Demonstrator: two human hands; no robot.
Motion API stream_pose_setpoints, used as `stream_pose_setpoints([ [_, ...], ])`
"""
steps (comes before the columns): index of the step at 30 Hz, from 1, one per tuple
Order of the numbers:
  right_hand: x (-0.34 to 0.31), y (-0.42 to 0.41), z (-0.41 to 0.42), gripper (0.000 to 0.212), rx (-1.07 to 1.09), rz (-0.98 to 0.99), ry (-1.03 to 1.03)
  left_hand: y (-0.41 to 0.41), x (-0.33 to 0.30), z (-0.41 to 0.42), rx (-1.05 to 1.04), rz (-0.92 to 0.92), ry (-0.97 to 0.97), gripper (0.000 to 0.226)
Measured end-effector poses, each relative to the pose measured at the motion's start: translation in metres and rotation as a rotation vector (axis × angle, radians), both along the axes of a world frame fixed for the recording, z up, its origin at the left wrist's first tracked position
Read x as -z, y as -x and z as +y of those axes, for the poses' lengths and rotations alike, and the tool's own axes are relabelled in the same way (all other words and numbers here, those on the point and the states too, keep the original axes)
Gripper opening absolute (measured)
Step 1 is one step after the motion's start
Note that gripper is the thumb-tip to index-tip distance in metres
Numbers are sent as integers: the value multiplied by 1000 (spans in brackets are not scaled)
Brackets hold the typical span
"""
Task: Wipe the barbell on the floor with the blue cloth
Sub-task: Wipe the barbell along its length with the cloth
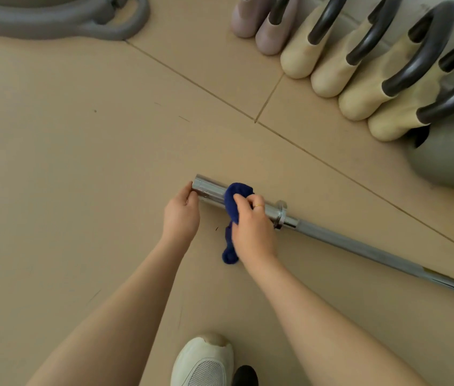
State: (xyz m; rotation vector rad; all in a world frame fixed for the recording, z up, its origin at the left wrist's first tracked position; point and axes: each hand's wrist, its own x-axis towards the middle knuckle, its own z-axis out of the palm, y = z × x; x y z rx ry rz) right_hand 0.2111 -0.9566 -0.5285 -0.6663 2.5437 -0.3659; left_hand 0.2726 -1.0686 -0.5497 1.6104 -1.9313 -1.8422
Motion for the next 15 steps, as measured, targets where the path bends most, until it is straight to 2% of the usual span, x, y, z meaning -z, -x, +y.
stream_pose_setpoints([
  [2,3,19,5,35,148,18,20,-2,-1,-2,-10,32,-36,38],
  [4,3,35,9,27,285,59,-51,-4,-1,-5,-2,53,-60,39],
  [6,1,32,1,29,197,96,-131,-5,3,-6,-10,71,-87,39],
  [11,1,7,-34,48,-36,11,55,-8,6,-1,-137,173,-209,43],
  [13,6,11,-37,54,-151,30,69,-13,7,0,-137,247,-253,37],
  [15,9,19,-40,52,-131,53,42,-16,7,-2,-147,289,-294,35],
])
